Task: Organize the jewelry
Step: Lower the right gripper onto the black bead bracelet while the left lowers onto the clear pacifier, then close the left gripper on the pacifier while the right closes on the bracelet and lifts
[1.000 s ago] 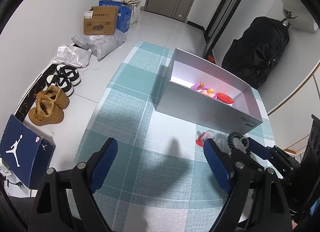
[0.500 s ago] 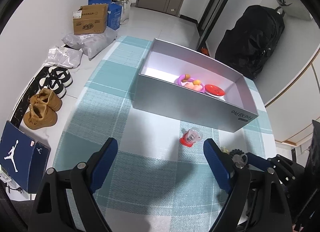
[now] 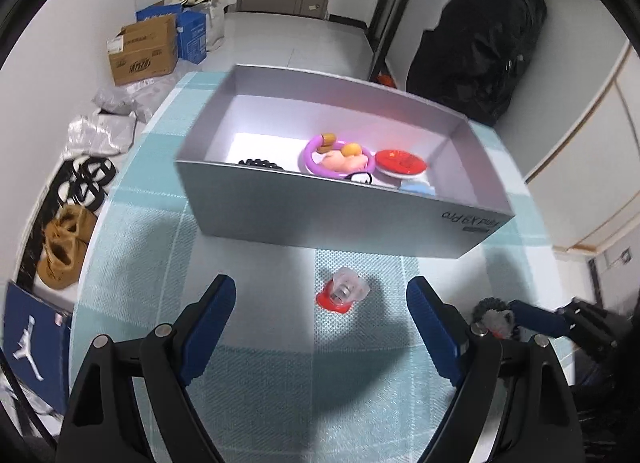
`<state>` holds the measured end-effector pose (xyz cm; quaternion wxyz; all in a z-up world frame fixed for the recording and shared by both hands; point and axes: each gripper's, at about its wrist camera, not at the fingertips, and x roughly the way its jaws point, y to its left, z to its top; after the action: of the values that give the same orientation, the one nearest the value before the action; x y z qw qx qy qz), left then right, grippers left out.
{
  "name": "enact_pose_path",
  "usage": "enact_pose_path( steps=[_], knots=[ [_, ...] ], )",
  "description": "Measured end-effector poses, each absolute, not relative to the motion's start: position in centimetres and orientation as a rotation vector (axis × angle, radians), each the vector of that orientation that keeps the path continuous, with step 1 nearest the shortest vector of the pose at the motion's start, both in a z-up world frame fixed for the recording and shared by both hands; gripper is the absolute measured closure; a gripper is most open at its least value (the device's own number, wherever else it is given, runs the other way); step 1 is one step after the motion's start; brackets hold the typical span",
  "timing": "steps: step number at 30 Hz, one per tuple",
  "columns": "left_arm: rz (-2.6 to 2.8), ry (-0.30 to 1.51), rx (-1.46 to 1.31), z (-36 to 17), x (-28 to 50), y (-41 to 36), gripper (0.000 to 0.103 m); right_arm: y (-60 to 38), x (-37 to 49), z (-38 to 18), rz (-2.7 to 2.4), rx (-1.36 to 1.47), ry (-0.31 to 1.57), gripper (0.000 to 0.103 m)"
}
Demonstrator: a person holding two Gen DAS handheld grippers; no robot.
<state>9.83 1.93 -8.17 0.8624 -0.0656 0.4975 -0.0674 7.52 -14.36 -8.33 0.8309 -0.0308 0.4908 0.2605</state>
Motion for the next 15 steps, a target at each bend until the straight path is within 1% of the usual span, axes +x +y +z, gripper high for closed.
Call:
enact_pose_path(
  steps=[2, 3, 4, 5, 7, 9, 11, 15],
  knots=[
    [-0.149, 1.046, -0.133, -8.3, 9.9, 1.9, 0.031, -14.7, 7.6, -8.4, 0.552, -0.05, 1.053, 0.053],
    [-0.164, 1.054, -0.138, -8.3, 10.0, 1.8, 0.043, -14.7, 7.6, -8.4, 0.558, -0.044, 1.057, 0.053],
    [-0.17, 1.06, -0.137, -8.4, 10.1, 1.8, 0.049, -14.7, 7.6, -8.4, 0.559, -0.044, 1.058, 0.052],
    [-0.172, 1.064, -0.134, -8.5, 10.1, 1.8, 0.051, -14.8, 7.6, -8.4, 0.562, -0.044, 1.06, 0.052],
    [-0.158, 1.061, -0.116, -8.5, 10.1, 1.7, 0.069, -15.0, 7.5, -8.4, 0.57, -0.043, 1.06, 0.051],
    [-0.19, 1.07, -0.137, -8.5, 10.1, 1.8, 0.084, -15.2, 7.2, -8.2, 0.567, -0.046, 1.054, 0.051],
    [-0.196, 1.069, -0.146, -8.4, 10.1, 1.8, 0.09, -15.3, 7.5, -8.1, 0.569, -0.033, 1.043, 0.051],
    [-0.195, 1.069, -0.132, -8.3, 10.0, 1.7, 0.09, -16.0, 7.5, -7.3, 0.583, 0.013, 1.01, 0.051]
  ],
)
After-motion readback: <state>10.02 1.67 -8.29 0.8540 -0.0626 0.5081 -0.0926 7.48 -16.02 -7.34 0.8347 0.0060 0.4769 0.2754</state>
